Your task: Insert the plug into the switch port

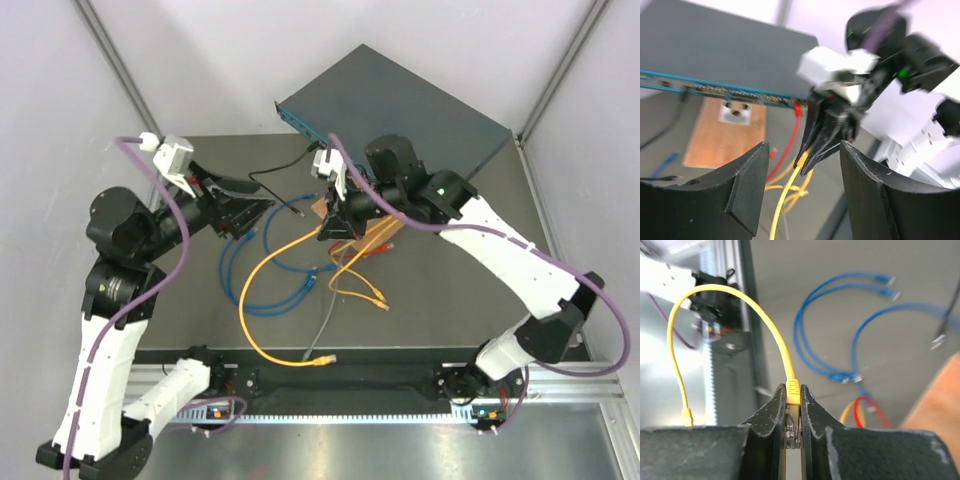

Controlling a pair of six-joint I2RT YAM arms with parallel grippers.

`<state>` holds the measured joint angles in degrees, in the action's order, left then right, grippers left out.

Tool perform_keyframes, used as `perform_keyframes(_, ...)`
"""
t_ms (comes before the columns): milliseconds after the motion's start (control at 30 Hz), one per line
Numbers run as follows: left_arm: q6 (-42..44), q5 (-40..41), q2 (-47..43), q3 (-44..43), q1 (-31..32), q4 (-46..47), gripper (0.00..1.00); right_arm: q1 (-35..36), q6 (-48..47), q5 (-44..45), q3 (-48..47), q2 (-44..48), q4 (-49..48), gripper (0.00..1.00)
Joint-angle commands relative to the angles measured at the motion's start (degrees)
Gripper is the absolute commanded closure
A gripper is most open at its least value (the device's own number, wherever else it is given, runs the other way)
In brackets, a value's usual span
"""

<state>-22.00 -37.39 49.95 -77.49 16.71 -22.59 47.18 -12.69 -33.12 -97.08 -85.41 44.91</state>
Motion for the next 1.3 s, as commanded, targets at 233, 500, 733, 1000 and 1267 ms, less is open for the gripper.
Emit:
perform_keyframes(233,17.57,-6.56,-0.30,0.33,-1.86,-4.87,0.39,-7.01,28.59,-18.80,1.63,-3.80,-9.57,1.00)
perform_keyframes(500,40.88,-5.42,0.85,1.20,2.36,-15.55,0.39,-6.48,33.78,-23.74,5.05,-3.72,-14.49,1.00)
perform_keyframes(733,47.31,-2.70,2.86,1.91,9.38,-16.96,0.39,-6.48,33.61,-22.07,4.62,-5.03,-13.88,1.00)
perform_keyframes(1000,54.16,6.18,3.75,5.68,16.77,-17.84,0.44,-6.57,32.90,-22.60,4.26,-4.86,-13.97,1.00)
perform_keyframes(1267,55.92,10.93,4.80,6.83,18.27,-14.94,0.58,-6.48,33.60,-24.97,5.93,-3.80,-15.02,1.00)
